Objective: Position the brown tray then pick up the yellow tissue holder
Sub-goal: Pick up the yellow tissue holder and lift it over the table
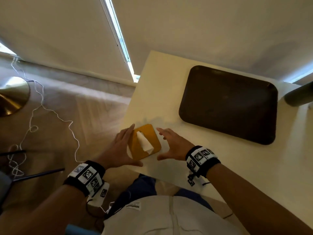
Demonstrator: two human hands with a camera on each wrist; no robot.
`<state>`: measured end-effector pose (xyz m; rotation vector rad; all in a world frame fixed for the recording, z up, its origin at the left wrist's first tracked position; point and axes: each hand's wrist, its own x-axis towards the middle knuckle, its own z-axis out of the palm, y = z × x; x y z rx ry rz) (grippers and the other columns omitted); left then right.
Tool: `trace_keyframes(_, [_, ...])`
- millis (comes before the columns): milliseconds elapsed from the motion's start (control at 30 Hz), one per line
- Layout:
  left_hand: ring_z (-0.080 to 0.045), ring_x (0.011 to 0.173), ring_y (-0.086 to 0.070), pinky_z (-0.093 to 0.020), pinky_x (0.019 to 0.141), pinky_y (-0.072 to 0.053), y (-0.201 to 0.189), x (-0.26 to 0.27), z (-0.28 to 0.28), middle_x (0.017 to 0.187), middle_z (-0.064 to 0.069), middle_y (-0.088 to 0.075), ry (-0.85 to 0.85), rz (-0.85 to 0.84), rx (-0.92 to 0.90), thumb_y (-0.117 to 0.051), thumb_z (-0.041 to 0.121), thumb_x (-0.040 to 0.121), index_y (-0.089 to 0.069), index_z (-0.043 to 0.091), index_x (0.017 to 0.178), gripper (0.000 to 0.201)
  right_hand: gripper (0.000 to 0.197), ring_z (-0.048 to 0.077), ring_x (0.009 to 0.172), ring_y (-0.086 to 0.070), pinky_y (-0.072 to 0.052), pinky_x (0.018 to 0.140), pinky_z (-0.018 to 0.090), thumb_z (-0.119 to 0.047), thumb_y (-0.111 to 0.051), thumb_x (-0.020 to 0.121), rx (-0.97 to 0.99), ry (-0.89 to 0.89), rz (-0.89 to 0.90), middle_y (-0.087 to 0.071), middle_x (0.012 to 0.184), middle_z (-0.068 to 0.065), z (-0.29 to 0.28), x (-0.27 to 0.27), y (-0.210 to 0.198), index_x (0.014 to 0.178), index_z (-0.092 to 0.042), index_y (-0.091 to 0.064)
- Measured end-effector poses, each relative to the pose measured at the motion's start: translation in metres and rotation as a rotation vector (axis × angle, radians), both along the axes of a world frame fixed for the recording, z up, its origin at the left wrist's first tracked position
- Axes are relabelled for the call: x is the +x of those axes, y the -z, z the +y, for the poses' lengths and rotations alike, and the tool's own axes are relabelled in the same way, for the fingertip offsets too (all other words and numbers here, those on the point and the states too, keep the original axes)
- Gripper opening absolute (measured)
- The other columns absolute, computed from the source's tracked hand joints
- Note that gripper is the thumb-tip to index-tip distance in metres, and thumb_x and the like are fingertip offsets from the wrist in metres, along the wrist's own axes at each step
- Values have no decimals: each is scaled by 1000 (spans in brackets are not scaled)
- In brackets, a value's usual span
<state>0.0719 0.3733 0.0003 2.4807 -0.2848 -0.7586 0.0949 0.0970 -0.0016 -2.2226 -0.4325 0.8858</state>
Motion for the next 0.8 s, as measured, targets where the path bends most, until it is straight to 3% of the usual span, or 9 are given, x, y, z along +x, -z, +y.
trace_keyframes(133, [-24,137,-30,-50,110,-41,6,9,10,155,-1,-23,125,-78,-38,-75,84,53,5,28,159,144,108,8,114,-45,-44,100,32,-47,-85,64,16,83,17,-45,139,-1,16,-2,4,150,-28,-22])
trace_keyframes(300, [-23,137,-32,-50,106,-45,7,35,15,154,-1,-27,200,-109,-84,-75,83,54,-5,25,158,138,101,8,106,-50,-44,89,26,-39,-85,67,51,187,0,-48,131,1,25,1,4,149,-25,-26])
trace_keyframes(433, [-24,138,-32,-49,107,-44,4,78,8,155,-2,-25,237,-111,-121,-79,77,54,-5,25,158,138,97,6,102,-51,-47,88,25,-38,-81,71,58,273,-62,-49,130,0,21,23,-3,149,-24,-26])
trace_keyframes(567, [-25,136,-33,-50,106,-44,-1,142,-11,155,-4,-26,245,-145,-163,-84,71,53,-7,24,158,139,89,3,101,-48,-38,82,12,-30,-80,75,39,332,-158,-54,127,0,10,72,-13,148,-18,-30])
trace_keyframes(700, [-28,135,-33,-47,108,-39,-6,208,-40,152,-9,-27,167,-171,-180,-90,62,52,-8,20,159,141,76,7,99,-53,-42,86,19,-21,-79,76,19,432,-245,-61,123,6,-5,134,-21,142,-16,-42])
trace_keyframes(800, [-31,134,-35,-51,108,-40,-5,253,-59,151,-14,-30,136,-210,-193,-90,62,52,-11,16,159,141,72,15,107,-58,-46,91,24,-18,-78,78,20,522,-253,-61,127,7,-16,179,-23,141,-14,-43])
